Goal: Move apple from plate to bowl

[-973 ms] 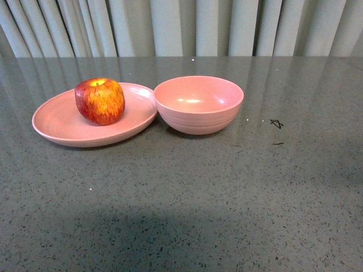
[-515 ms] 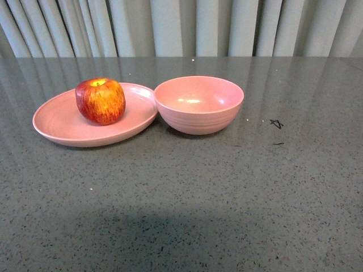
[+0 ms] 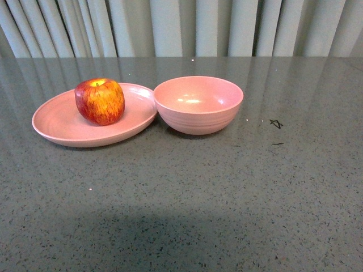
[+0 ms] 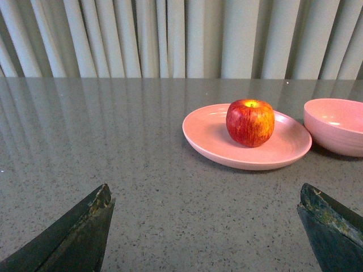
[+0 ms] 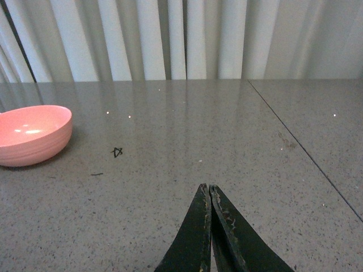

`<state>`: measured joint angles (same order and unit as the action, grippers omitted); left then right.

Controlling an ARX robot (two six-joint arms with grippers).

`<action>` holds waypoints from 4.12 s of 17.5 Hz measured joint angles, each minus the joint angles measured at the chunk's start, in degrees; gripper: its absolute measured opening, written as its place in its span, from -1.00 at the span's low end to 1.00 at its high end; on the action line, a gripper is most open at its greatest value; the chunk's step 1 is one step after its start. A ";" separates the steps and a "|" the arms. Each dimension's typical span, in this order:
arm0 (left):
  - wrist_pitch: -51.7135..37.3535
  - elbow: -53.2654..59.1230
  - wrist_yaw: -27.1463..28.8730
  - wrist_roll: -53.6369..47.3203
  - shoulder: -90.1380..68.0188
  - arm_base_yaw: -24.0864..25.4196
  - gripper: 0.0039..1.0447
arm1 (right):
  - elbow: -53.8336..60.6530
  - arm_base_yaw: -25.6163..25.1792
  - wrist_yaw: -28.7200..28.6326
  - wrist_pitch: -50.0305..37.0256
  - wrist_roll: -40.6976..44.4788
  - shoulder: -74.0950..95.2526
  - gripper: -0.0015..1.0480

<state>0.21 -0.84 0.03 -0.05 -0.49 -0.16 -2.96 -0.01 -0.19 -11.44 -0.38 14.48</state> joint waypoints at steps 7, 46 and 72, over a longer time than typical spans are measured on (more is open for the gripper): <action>-0.02 0.00 0.00 0.00 0.00 0.00 0.88 | 2.25 0.00 0.00 2.47 0.02 -5.05 -0.97; 10.12 -9.66 22.56 8.39 -12.85 -10.88 0.88 | 2.21 0.00 0.20 11.69 0.04 -14.25 0.87; -5.66 -64.98 -4.94 -0.42 -100.32 -9.53 0.88 | 2.21 0.00 0.20 11.72 0.04 -14.25 0.87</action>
<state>-5.45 -65.82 -4.91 -0.47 -100.82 -9.69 -0.75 -0.01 0.01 0.27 -0.34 0.23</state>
